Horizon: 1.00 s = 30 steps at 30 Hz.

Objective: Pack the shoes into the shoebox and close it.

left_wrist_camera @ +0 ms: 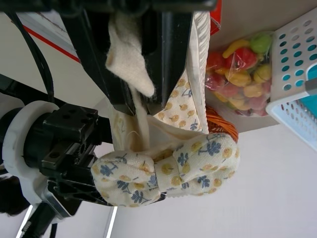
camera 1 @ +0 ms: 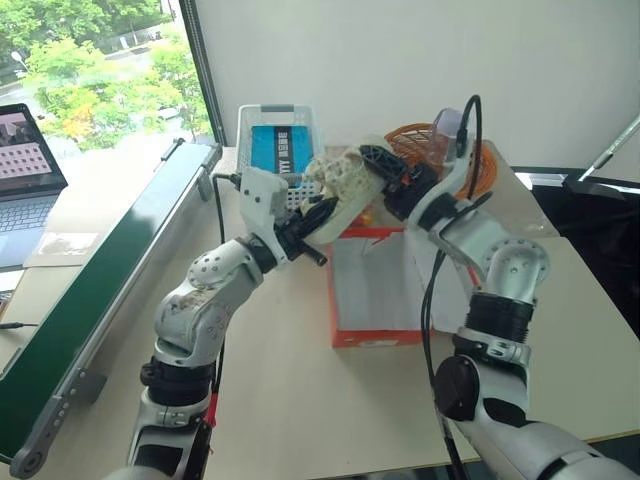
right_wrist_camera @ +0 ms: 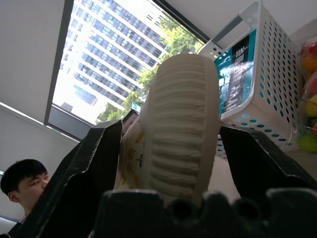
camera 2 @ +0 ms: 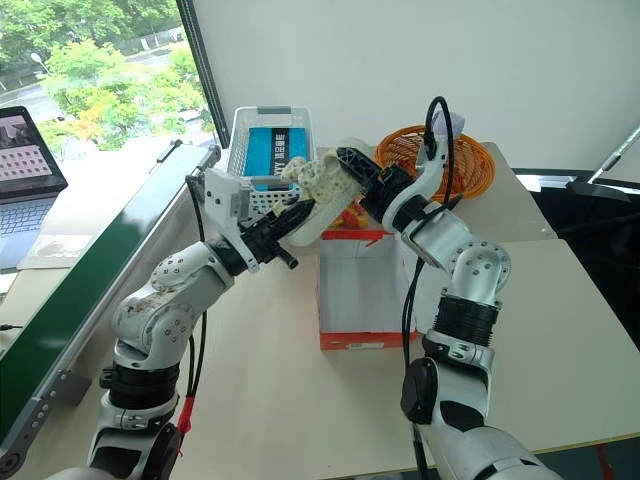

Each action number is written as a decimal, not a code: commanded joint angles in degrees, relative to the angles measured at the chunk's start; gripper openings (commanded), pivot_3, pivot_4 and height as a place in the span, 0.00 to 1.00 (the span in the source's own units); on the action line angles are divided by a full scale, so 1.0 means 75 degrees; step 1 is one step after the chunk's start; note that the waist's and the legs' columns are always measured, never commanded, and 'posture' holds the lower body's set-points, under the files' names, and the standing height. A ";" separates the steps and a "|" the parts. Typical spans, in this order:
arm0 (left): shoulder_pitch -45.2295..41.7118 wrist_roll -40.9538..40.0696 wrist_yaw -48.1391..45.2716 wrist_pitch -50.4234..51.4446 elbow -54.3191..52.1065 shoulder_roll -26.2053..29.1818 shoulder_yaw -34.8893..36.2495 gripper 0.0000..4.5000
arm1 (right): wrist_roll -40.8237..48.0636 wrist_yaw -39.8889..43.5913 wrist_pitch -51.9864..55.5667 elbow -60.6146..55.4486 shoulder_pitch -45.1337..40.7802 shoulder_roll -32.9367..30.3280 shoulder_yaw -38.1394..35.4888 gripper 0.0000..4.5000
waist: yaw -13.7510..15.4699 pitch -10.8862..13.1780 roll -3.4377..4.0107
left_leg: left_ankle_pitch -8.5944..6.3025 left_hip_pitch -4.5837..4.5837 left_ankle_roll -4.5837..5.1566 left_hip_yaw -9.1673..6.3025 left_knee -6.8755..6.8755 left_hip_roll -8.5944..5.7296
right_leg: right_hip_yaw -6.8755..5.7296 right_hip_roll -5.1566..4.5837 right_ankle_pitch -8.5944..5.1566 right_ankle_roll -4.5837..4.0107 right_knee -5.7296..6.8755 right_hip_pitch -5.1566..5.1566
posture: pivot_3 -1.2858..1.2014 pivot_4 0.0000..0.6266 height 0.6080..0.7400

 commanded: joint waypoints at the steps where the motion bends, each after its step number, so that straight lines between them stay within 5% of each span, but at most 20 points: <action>1: -0.0304 0.0077 -0.0192 -0.0348 0.0124 0.0119 0.0146 0.00 | 0.0389 0.0073 -0.0118 -0.0233 -0.0127 0.0009 0.0038 0.47 | -0.0001 0.0000 0.0000 | 0.0000 0.0000 0.0000 -0.0001 0.0000 0.0000 | 0.0000 0.0000 0.0000 0.0000 0.0000 0.0000 | 0.52 0.24 1.00; 6: -0.0163 -0.0174 -0.0669 -0.0202 -0.0044 0.0383 0.0093 0.00 | 0.0348 0.0131 -0.0164 -0.0245 -0.0156 -0.0100 0.0060 0.18 | -0.0007 0.0000 0.0001 | 0.0000 -0.0002 0.0001 -0.0001 0.0000 0.0000 | 0.0000 0.0000 -0.0001 0.0001 -0.0004 0.0000 | 0.52 0.24 1.00; 7: -0.0079 -0.0455 -0.0890 -0.0037 -0.0197 0.0469 0.0129 0.18 | 0.0334 0.0137 -0.0171 -0.0260 -0.0157 -0.0133 0.0062 0.16 | -0.0010 0.0000 0.0000 | 0.0000 -0.0002 0.0000 -0.0001 0.0000 0.0000 | 0.0000 0.0000 -0.0001 0.0001 -0.0003 0.0000 | 0.52 0.24 1.00; 17: -0.0176 -0.1925 -0.1396 0.1141 -0.0594 0.1690 0.1215 0.99 | 0.0062 0.0023 -0.0222 -0.0301 -0.0430 -0.0919 0.0117 0.13 | -0.0017 0.0001 0.0002 | 0.0000 -0.0001 0.0001 -0.0003 0.0000 0.0001 | 0.0000 0.0000 -0.0002 0.0002 -0.0001 0.0000 | 0.52 0.24 1.00; 25: -0.0270 -0.1684 -0.1673 0.1061 -0.0277 0.2332 0.1114 1.00 | -0.0824 -0.0665 0.1829 -0.0100 -0.1310 -0.2767 0.1190 0.13 | -0.0002 0.0010 0.0016 | 0.0000 -0.0002 0.0001 0.0000 -0.0001 -0.0002 | 0.0000 -0.0003 -0.0005 0.0003 -0.0006 -0.0001 | 0.52 0.24 1.00; 30: -0.0114 -0.1421 -0.1701 0.0880 -0.0337 0.2178 0.0724 1.00 | -0.1033 0.0071 0.3458 0.0232 -0.1455 -0.3498 0.2095 0.13 | -0.0005 0.0010 0.0016 | 0.0000 -0.0003 0.0001 0.0000 -0.0001 -0.0001 | 0.0001 -0.0003 -0.0006 0.0001 -0.0010 0.0001 | 0.52 0.24 1.00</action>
